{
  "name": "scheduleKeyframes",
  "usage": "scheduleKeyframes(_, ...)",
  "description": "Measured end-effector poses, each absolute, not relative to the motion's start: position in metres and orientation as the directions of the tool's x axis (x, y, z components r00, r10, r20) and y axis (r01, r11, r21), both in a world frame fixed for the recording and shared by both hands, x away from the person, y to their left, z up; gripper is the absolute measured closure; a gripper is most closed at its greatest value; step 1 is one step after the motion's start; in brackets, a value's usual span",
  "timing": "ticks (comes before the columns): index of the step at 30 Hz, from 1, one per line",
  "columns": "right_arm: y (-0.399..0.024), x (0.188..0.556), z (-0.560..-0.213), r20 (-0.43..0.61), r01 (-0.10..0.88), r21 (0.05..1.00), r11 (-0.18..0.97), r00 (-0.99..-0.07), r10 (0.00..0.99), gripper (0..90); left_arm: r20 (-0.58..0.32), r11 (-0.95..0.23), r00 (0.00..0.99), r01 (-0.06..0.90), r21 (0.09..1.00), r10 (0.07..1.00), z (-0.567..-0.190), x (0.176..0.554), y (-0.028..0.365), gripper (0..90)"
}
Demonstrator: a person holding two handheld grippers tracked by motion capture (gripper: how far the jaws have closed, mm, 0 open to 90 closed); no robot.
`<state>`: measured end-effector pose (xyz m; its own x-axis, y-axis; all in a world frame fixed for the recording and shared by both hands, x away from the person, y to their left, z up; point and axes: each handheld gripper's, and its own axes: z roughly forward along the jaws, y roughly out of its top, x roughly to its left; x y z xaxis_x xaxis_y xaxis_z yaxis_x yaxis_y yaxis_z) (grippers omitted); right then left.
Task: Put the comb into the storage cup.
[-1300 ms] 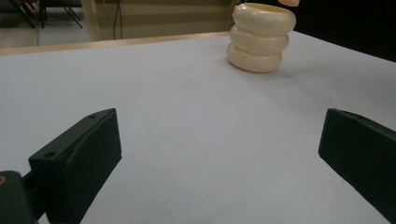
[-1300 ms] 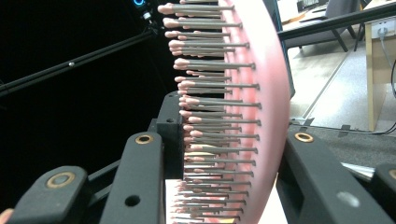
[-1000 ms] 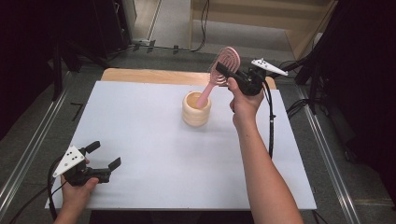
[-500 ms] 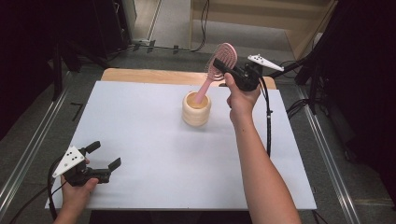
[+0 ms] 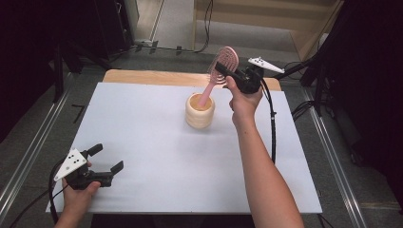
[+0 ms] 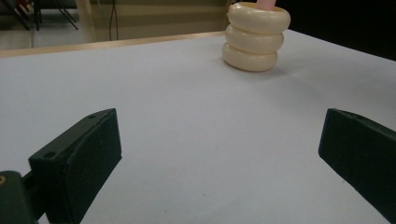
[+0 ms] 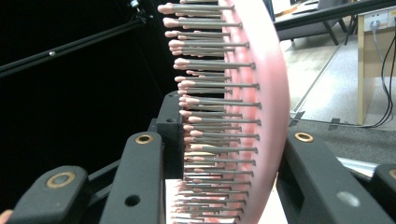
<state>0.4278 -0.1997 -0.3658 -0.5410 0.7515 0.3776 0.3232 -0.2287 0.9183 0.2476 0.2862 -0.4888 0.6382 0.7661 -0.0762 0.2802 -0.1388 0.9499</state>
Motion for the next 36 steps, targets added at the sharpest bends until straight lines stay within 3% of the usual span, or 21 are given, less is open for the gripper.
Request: scheduleKeyframes(36,-0.189,0.429,-0.418,0.405,0.398,0.893,-0.210,-0.506,0.762,62.0,-0.051,-0.169,0.649,0.272,0.947,0.759,-0.489,0.247,0.284,0.0)
